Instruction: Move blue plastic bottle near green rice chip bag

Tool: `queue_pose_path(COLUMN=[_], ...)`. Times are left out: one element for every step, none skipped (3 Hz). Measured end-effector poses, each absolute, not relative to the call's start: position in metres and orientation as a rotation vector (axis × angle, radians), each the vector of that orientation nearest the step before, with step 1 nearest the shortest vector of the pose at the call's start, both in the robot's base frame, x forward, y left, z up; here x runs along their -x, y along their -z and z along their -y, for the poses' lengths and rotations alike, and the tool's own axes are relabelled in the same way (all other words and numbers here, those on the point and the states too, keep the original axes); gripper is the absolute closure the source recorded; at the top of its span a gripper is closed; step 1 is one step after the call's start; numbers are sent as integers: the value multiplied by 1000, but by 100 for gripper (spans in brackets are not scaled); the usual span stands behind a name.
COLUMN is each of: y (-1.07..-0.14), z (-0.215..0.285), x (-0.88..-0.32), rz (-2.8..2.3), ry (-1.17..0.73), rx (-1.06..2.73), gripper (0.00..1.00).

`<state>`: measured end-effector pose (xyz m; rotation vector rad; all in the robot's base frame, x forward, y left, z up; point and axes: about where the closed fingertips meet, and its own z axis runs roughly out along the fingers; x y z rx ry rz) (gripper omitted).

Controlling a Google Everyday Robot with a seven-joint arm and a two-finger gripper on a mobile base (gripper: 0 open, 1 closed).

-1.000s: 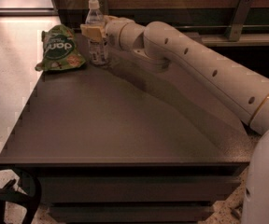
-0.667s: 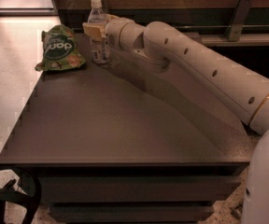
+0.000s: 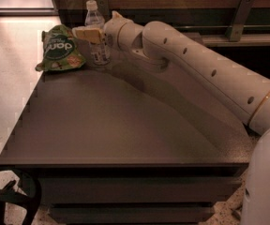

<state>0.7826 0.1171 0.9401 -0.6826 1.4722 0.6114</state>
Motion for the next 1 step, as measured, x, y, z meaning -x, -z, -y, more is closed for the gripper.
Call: queue_pose_path(y=[-940], z=[-117], x=[-783], rz=[-1472], ry=[-611], rx=[683], gripper=[0])
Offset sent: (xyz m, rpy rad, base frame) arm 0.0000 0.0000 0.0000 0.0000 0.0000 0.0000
